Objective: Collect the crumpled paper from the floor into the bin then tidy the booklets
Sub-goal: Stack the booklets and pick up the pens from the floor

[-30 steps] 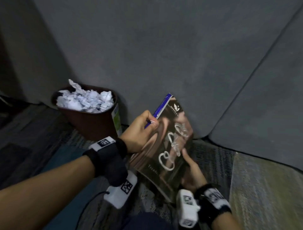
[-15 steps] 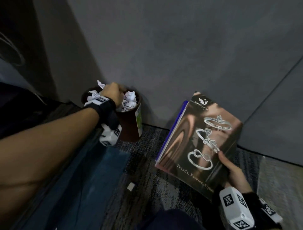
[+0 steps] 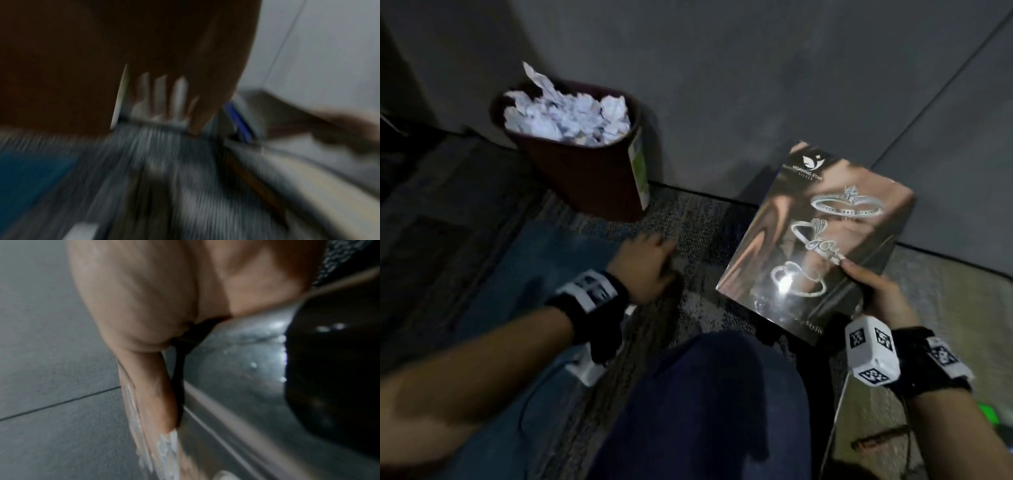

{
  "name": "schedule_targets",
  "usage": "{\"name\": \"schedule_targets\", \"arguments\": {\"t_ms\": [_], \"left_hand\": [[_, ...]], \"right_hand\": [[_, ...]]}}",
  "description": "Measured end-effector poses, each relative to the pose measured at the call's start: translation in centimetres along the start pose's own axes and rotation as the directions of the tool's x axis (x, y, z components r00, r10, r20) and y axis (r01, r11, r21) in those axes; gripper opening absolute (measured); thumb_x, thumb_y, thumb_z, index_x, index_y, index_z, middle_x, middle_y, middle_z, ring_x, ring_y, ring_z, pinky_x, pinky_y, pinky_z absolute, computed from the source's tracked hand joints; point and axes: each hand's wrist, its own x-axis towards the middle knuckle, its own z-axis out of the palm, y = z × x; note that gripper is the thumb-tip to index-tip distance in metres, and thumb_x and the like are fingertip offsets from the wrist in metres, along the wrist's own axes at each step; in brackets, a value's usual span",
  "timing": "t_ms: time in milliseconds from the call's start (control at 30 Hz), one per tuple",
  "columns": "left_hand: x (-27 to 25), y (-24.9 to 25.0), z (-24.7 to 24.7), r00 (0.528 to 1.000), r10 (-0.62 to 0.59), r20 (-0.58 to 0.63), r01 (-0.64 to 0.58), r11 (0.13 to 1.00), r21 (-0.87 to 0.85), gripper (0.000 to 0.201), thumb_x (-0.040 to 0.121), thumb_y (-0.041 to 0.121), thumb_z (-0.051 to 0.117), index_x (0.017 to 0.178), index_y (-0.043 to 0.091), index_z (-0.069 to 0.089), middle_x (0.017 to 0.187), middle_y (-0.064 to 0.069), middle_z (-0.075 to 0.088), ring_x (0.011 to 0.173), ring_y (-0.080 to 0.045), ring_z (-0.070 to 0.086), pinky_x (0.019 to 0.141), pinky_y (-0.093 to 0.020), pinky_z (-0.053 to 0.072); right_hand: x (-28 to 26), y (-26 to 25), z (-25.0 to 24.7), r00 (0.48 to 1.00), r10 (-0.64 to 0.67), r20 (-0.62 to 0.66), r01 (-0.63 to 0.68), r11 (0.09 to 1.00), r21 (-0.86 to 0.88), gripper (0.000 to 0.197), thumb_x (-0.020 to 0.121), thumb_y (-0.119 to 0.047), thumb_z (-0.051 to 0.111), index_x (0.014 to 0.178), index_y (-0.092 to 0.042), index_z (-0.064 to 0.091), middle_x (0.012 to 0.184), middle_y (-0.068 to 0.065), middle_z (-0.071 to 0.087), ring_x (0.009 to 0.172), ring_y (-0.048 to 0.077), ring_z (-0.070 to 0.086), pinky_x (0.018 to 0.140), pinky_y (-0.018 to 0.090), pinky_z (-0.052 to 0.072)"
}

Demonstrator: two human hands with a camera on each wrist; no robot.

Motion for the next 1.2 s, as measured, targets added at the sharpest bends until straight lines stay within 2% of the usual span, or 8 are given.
{"name": "schedule_targets", "arguments": {"t_ms": [167, 400, 567, 733, 833, 900, 1067, 1200], "left_hand": [[-1.3, -1.9, 10.6, 0.776, -0.433, 0.458, 0.474, 0.880, 0.028, 0.068, 0.094, 0.041, 0.048, 0.147, 0.015, 0.014, 0.148, -0.021, 0.028, 0.129, -0.041, 0.038, 0.102, -0.046, 0.037], [0.8, -0.1, 8.5, 0.908, -0.214, 0.361, 0.307, 0.926, -0.221, 0.034, 0.091, 0.028, 0.049, 0.115, 0.004, 0.043, 0.104, -0.017, 0.057, 0.099, -0.034, 0.057, 0.077, -0.033, 0.042], [6.7, 6.4, 4.1, 0.975, -0.027, 0.222, 0.177, 0.701, -0.691, 0.029, 0.089, 0.024, 0.060, 0.063, 0.013, 0.054, 0.068, -0.017, 0.063, 0.065, -0.024, 0.058, 0.063, -0.032, 0.044], [7.9, 14.7, 5.8, 0.930, 0.077, 0.358, 0.177, 0.762, -0.624, 0.023, 0.098, 0.026, 0.038, 0.082, 0.010, 0.042, 0.073, -0.011, 0.053, 0.070, -0.027, 0.057, 0.054, -0.031, 0.038], [7.6, 18.8, 8.0, 0.912, 0.099, 0.399, 0.054, 0.933, -0.355, 0.047, 0.095, 0.040, 0.043, 0.122, 0.002, 0.040, 0.120, -0.020, 0.045, 0.108, -0.035, 0.050, 0.086, -0.037, 0.041], [8.7, 20.1, 9.9, 0.930, 0.020, 0.366, 0.072, 0.969, -0.237, 0.075, 0.089, 0.051, 0.051, 0.138, -0.001, 0.027, 0.142, -0.025, 0.027, 0.126, -0.043, 0.037, 0.100, -0.046, 0.038], [11.4, 22.6, 12.3, 0.950, -0.146, 0.276, 0.226, 0.931, -0.286, 0.053, 0.093, 0.024, 0.054, 0.133, -0.004, 0.034, 0.135, -0.024, 0.039, 0.112, -0.042, 0.049, 0.083, -0.044, 0.043], [8.9, 26.3, 12.9, 0.990, 0.050, 0.130, -0.014, 0.964, -0.265, 0.025, 0.090, 0.001, 0.044, 0.115, 0.001, 0.045, 0.122, -0.021, 0.046, 0.106, -0.045, 0.053, 0.087, -0.050, 0.042]], "right_hand": [[0.3, -0.1, -1.4, 0.996, -0.047, -0.078, 0.040, 0.995, -0.087, 0.036, 0.086, -0.007, 0.059, 0.122, -0.003, 0.061, 0.115, 0.016, 0.068, 0.104, 0.032, 0.066, 0.075, 0.033, 0.056], [-0.4, 0.3, -3.6, 0.991, -0.062, -0.119, 0.053, 0.996, -0.076, 0.043, 0.085, -0.002, 0.059, 0.128, -0.002, 0.056, 0.124, 0.023, 0.061, 0.112, 0.042, 0.060, 0.090, 0.049, 0.052], [-2.2, -1.3, -4.9, 0.971, -0.117, -0.208, 0.101, 0.991, -0.088, 0.041, 0.088, -0.002, 0.057, 0.129, 0.005, 0.054, 0.122, 0.021, 0.063, 0.106, 0.032, 0.066, 0.070, 0.028, 0.057], [-6.9, -4.3, -9.0, 0.914, -0.179, -0.364, 0.157, 0.984, -0.090, 0.024, 0.092, -0.019, 0.055, 0.091, -0.012, 0.078, 0.078, -0.003, 0.075, 0.071, 0.008, 0.072, 0.074, 0.023, 0.057], [-9.8, -5.3, -12.5, 0.847, -0.263, -0.463, 0.257, 0.963, -0.077, 0.037, 0.079, -0.039, 0.072, 0.110, -0.019, 0.073, 0.116, 0.004, 0.069, 0.110, 0.021, 0.064, 0.099, 0.041, 0.048], [-12.0, -5.5, -13.7, 0.840, -0.229, -0.492, 0.280, 0.960, 0.031, 0.043, 0.084, -0.037, 0.065, 0.121, -0.017, 0.066, 0.114, 0.008, 0.069, 0.098, 0.029, 0.069, 0.082, 0.043, 0.055], [-16.4, -5.2, -15.7, 0.863, -0.179, -0.471, 0.281, 0.947, 0.154, 0.035, 0.093, -0.038, 0.051, 0.113, -0.016, 0.070, 0.091, 0.006, 0.075, 0.075, 0.026, 0.073, 0.058, 0.036, 0.057], [-18.5, -5.5, -18.0, 0.837, -0.199, -0.509, 0.295, 0.948, 0.116, 0.035, 0.093, -0.039, 0.049, 0.109, -0.016, 0.070, 0.084, 0.004, 0.074, 0.069, 0.022, 0.072, 0.058, 0.034, 0.059]]}}
